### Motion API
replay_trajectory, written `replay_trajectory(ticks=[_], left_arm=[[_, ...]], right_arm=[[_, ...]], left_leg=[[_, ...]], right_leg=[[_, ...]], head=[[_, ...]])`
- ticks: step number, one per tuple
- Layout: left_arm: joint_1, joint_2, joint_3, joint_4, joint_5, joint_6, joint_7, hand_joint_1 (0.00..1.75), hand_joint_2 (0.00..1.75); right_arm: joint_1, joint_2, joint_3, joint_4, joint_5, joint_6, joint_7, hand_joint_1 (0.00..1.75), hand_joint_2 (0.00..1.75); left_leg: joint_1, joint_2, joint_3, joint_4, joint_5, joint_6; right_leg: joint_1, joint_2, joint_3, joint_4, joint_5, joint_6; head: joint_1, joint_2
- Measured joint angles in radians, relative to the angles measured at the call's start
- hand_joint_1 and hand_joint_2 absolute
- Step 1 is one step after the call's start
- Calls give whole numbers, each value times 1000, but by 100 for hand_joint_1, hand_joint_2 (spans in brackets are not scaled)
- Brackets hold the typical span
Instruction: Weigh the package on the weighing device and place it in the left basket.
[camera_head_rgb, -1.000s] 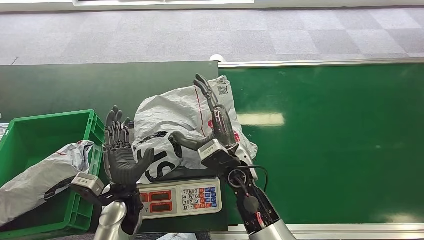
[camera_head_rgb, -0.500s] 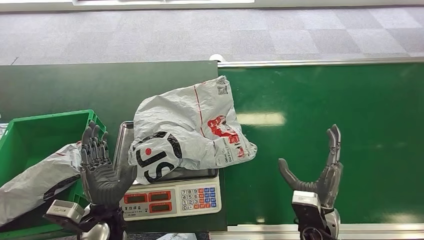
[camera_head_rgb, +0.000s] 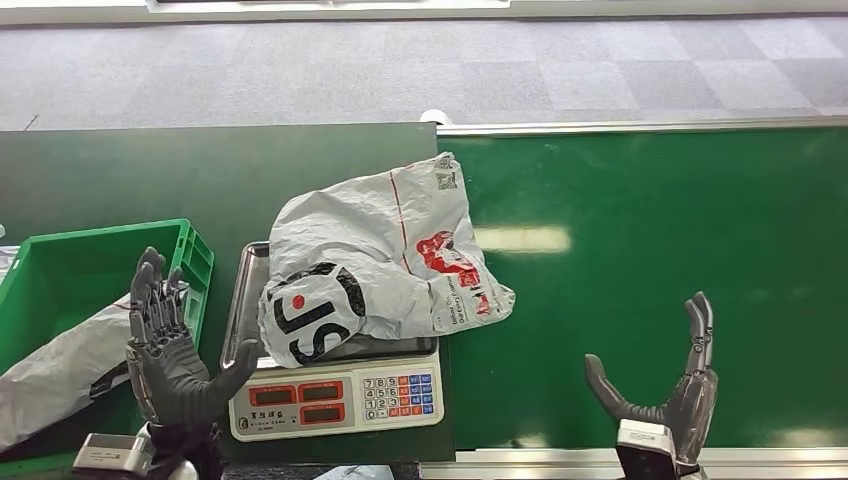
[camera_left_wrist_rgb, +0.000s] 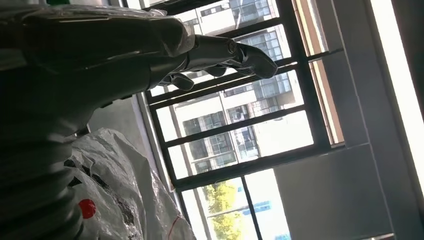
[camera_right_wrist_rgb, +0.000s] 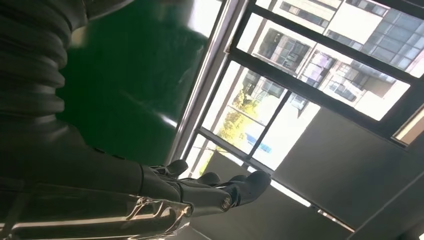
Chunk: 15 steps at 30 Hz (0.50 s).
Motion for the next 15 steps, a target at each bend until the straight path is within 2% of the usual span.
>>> replay_trajectory(ticks=[3,6,10,15], left_arm=[[-41,26,-23,36,-45,27,0,0,175],[-118,35,-18,124,-159,56,18,0,175],[-264,33,31,288,-342,85,128,0,175],[-425,34,76,488,-472,92,244,0,175]], right_arm=[[-23,-1,18,21,-37,-4,0,0,175],[-49,-4,47,46,-61,2,0,0,175],[-96,-3,88,92,-36,25,0,0,175],[-131,4,109,129,-14,49,0,0,175]], left_leg=[[0,0,0,0,0,0],[0,0,1,0,1,0],[0,0,1,0,3,0],[0,-1,1,0,4,0]], right_leg=[[0,0,1,0,0,0],[0,0,1,0,0,0],[0,0,1,0,2,-1],[0,0,1,1,3,0]], head=[[0,0],[0,0],[0,0],[0,0]])
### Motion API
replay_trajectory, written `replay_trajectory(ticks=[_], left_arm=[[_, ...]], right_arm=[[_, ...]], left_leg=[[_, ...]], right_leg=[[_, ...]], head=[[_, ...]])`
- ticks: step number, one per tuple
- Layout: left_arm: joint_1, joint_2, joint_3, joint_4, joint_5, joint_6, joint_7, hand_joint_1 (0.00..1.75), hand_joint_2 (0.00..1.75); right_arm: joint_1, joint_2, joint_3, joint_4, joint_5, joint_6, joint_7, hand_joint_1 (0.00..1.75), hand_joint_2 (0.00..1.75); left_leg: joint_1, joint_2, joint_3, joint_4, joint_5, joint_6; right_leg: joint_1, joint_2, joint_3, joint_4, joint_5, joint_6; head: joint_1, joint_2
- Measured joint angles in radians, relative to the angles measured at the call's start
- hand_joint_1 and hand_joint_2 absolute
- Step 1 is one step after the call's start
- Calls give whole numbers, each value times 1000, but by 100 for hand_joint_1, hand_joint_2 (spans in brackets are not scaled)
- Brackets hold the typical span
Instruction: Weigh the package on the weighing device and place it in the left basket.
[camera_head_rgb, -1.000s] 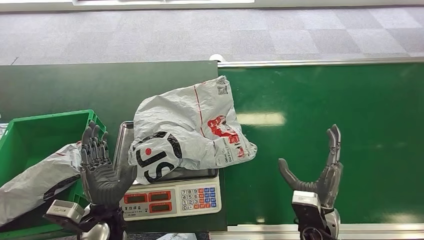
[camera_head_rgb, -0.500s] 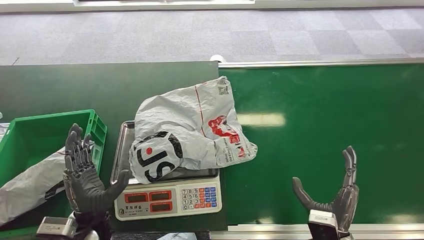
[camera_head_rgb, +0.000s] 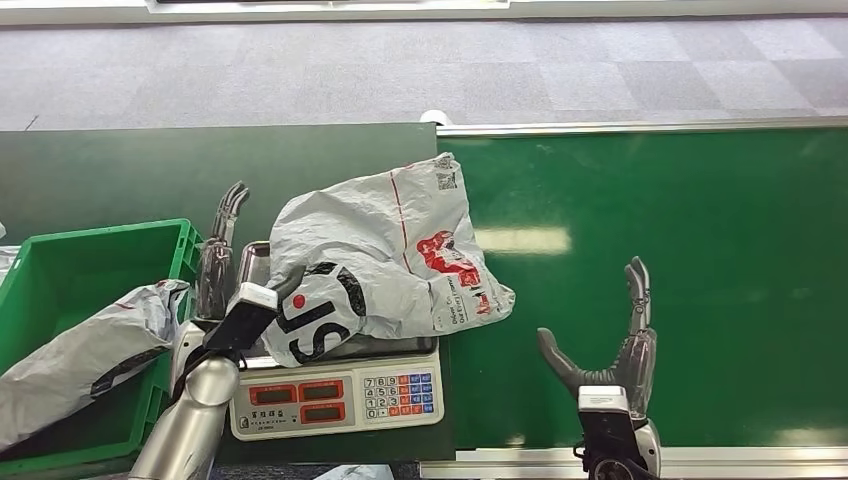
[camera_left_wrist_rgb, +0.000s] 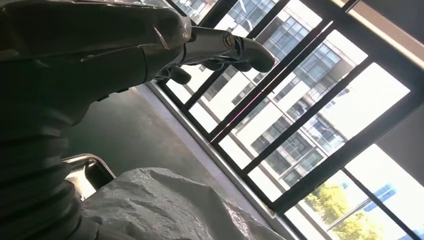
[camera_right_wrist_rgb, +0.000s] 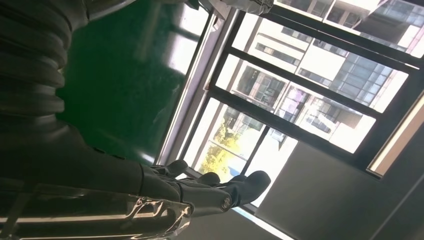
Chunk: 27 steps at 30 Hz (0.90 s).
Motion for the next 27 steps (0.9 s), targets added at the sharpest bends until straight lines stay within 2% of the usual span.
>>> replay_trajectory(ticks=[3,8,17,20,23,25,27], left_arm=[[-76,0,8,104,-85,21,63,0,175],[-168,2,-19,250,-411,185,296,0,175],[-221,2,-47,358,-460,206,335,0,175],[-232,0,-57,382,-543,194,411,0,175],[-244,-6,-66,418,-641,131,501,0,175],[-251,-10,-67,441,-647,65,507,0,175],[-252,-9,-63,451,-609,4,463,0,175]], right_arm=[[-7,2,4,9,1,4,0,0,175],[-7,3,9,15,-8,12,0,0,175],[-7,4,15,20,-11,15,0,0,175],[-7,5,15,21,-10,17,0,0,175],[-6,6,14,23,-12,22,0,0,175],[-3,7,11,22,-16,29,0,0,175],[2,10,3,22,-19,42,0,0,175]], left_leg=[[0,0,0,0,0,0],[0,0,-2,0,0,0],[0,0,-2,0,0,0],[0,0,-2,0,0,0],[0,0,-2,0,0,0],[0,0,-2,0,0,0],[0,0,-2,0,0,0]], right_leg=[[0,0,-1,0,0,0],[0,0,-2,0,0,0],[0,1,-3,0,0,0],[0,1,-2,0,0,0],[0,1,-2,0,0,0],[0,1,-2,0,0,0],[0,1,-2,0,0,0]], head=[[0,0],[0,0],[0,0],[0,0],[0,0],[0,0],[0,0]])
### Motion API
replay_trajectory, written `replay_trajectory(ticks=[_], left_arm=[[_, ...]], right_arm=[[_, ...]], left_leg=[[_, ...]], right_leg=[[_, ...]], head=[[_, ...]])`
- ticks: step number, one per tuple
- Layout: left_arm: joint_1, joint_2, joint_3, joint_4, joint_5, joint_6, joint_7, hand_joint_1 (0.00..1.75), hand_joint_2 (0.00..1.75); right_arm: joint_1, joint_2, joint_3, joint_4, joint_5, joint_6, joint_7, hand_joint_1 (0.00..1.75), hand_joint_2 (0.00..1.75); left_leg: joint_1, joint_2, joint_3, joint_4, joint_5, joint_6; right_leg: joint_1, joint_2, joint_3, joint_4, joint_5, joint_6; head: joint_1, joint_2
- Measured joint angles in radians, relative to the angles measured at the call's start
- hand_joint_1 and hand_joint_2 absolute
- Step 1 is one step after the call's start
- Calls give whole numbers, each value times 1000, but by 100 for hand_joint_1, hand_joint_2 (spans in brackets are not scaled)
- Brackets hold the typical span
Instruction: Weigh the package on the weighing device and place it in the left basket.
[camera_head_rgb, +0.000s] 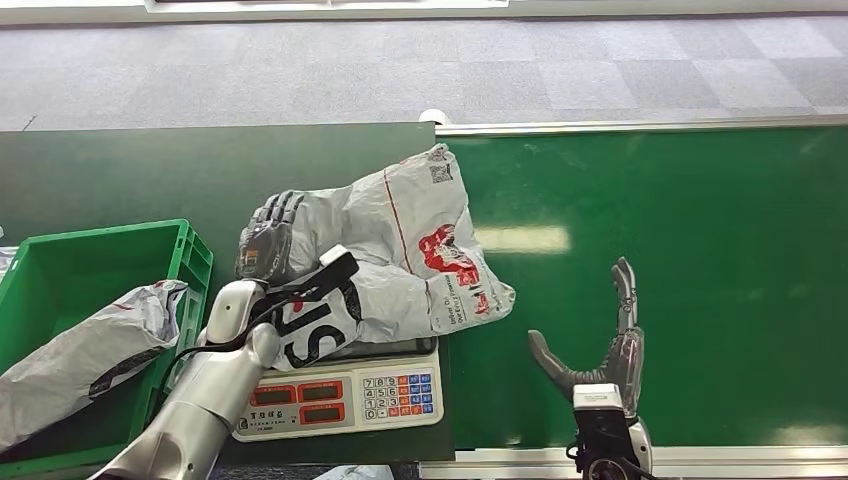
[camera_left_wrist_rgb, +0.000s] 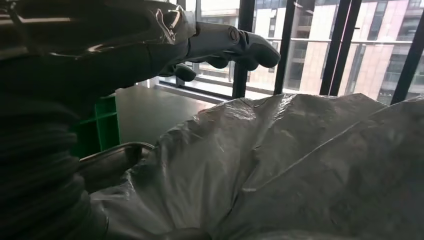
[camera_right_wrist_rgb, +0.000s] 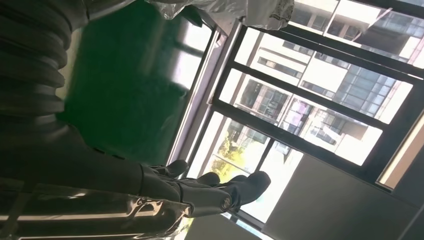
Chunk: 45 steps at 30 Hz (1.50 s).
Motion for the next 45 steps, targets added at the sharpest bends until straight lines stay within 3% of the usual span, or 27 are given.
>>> replay_trajectory(ticks=[5,10,12,15,19,20,30,41,42,45], left_arm=[[61,2,16,-100,202,-67,-149,0,175],[139,3,52,-299,691,-277,-402,0,175],[158,8,64,-358,754,-325,-423,0,175],[172,18,70,-397,694,-318,-378,0,175],[176,25,70,-401,640,-299,-350,166,175],[176,26,70,-401,631,-296,-347,171,175],[183,32,72,-394,552,-282,-331,170,175],[182,52,36,-297,452,-340,-302,166,175],[181,54,34,-291,451,-338,-304,158,175],[181,56,32,-282,465,-320,-319,38,175]], right_arm=[[7,11,-27,-1,7,18,0,0,175],[11,16,-39,-1,-2,15,0,0,175],[11,16,-41,-1,-14,10,0,0,175],[11,15,-44,-1,-25,5,0,0,175],[11,15,-46,-1,-25,5,0,0,175],[11,15,-47,-1,-25,6,0,0,175],[3,15,-46,7,-34,6,0,0,175],[-15,9,-34,33,-50,-4,0,0,175],[-15,9,-34,35,-49,-4,0,0,175],[-15,8,-34,39,-45,-5,0,0,175]], left_leg=[[0,0,-1,0,0,0],[0,0,-2,0,0,0],[0,0,-2,0,0,0],[0,0,-2,0,0,0],[0,0,-2,0,0,0],[0,0,-2,0,0,0],[0,0,-2,0,0,0],[0,0,-2,0,0,0],[0,0,-2,0,0,0],[0,0,-2,0,0,0]], right_leg=[[0,0,-1,0,0,0],[0,0,-2,0,0,0],[0,0,-2,0,0,0],[0,0,-2,0,0,0],[0,0,-2,0,0,0],[0,0,-2,0,0,0],[0,0,-2,0,0,0],[0,0,-2,0,0,0],[0,0,-2,0,0,0],[0,0,-3,0,0,0]], head=[[0,0],[0,0],[0,0],[0,0],[0,0],[0,0],[0,0],[0,0],[0,0],[0,0]])
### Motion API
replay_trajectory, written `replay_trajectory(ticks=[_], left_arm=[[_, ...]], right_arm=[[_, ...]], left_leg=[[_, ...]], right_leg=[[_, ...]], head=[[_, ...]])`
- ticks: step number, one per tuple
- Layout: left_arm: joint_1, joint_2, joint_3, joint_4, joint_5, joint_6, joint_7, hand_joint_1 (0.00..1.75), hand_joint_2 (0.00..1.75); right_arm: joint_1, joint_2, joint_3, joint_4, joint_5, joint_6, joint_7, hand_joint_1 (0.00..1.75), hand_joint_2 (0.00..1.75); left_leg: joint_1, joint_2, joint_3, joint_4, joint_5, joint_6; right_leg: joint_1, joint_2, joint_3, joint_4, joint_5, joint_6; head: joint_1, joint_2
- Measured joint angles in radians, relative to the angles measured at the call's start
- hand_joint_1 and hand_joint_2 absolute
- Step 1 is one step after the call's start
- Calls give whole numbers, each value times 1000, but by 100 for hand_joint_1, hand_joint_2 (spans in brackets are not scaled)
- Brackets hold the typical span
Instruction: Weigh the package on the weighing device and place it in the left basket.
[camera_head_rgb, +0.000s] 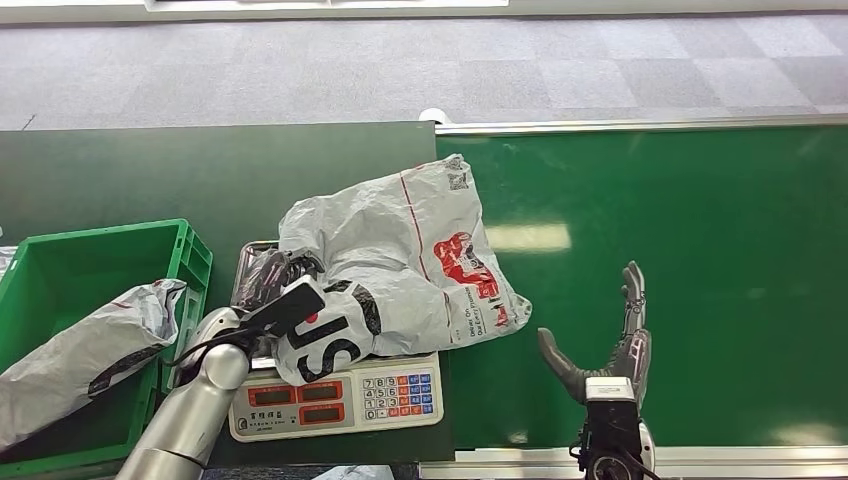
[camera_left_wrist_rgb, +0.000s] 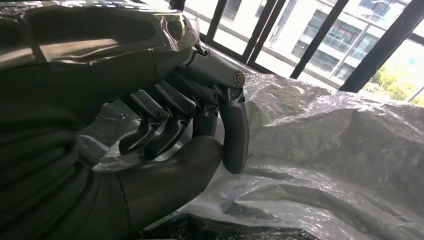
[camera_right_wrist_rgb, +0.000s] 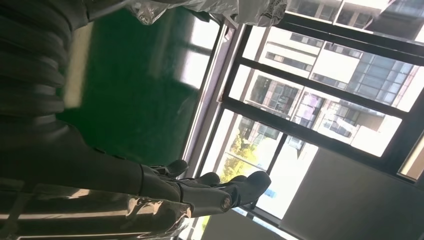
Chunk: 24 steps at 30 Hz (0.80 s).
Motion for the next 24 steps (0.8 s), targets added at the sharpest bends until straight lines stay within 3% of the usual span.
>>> replay_trajectory(ticks=[1,2,11,19,24], left_arm=[[0,0,0,-1,12,6,-8,3,175],[0,0,1,-4,26,10,-16,0,175],[27,6,7,-54,163,-122,-94,0,175],[38,11,-2,-65,163,-133,-100,0,175],[46,18,-16,-65,187,-228,-109,0,175]], right_arm=[[0,0,0,0,3,0,0,0,175],[0,0,0,0,6,0,0,0,175],[1,0,-2,0,10,3,0,0,175],[1,-3,-2,2,2,3,0,0,175],[-2,-4,-1,8,3,6,0,0,175]], left_leg=[[0,0,0,0,0,0],[0,0,0,0,0,0],[0,0,0,0,0,0],[0,0,0,0,0,0],[0,0,0,0,0,0]], right_leg=[[0,0,0,0,0,0],[0,0,0,0,0,0],[0,0,0,0,0,0],[0,0,0,0,0,0],[0,0,0,0,0,0]], head=[[0,0],[0,0],[0,0],[0,0],[0,0]])
